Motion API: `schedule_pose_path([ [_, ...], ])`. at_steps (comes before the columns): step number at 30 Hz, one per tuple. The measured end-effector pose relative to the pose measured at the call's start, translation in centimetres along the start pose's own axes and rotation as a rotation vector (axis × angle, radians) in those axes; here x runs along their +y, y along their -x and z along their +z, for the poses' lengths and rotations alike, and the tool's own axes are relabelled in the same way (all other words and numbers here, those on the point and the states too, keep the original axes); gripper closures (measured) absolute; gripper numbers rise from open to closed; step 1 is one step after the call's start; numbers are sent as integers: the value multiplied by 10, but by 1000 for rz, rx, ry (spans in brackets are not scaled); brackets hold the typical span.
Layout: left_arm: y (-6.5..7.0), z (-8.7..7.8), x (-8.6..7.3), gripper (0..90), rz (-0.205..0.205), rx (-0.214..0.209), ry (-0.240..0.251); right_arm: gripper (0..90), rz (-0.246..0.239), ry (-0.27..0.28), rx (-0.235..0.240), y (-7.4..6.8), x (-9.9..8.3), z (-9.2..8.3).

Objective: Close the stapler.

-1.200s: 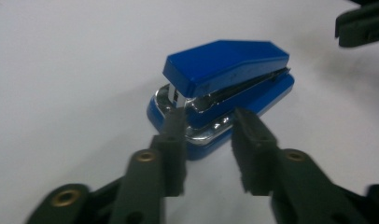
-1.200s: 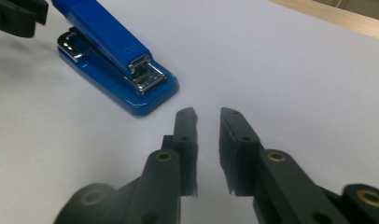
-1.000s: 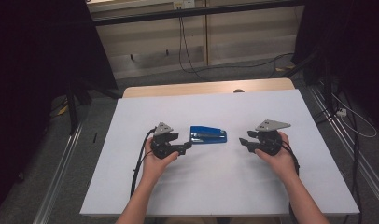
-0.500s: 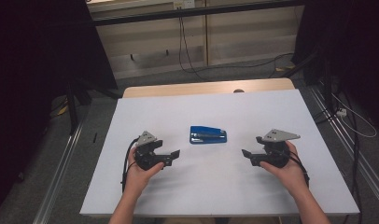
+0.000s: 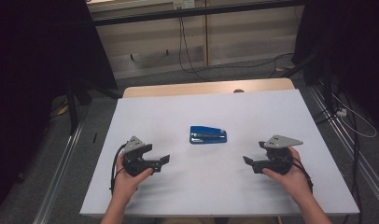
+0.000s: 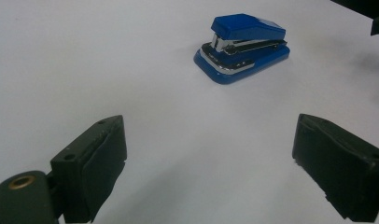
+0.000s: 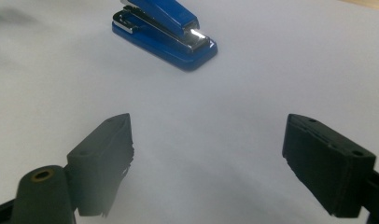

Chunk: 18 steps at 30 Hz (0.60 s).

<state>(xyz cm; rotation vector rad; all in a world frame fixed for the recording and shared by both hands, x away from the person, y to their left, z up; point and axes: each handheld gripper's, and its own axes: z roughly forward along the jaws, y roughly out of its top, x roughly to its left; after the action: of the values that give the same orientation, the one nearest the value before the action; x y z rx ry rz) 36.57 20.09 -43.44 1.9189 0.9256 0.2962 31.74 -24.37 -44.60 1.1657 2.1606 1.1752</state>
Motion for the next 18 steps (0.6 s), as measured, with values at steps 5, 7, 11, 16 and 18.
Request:
schedule_pose_path([
  [5, -3, -6, -6, 101, -1, 6, -9, 155, 4, -10, -6, 0, -7, -6],
  [7, -5, -7, -9, 102, -4, 5, -16, 155, -2, -15, -10, 0, -9, -9],
  [11, -6, -12, -14, 102, 1, 7, -26, 151, 10, -8, -16, 3, -13, -15],
  [16, -7, -19, -19, 100, -7, -1, -17, 150, 21, -10, -14, 2, -20, -22],
  [18, -7, -20, -20, 100, -3, -4, -16, 150, 24, -13, -11, 1, -22, -23],
])
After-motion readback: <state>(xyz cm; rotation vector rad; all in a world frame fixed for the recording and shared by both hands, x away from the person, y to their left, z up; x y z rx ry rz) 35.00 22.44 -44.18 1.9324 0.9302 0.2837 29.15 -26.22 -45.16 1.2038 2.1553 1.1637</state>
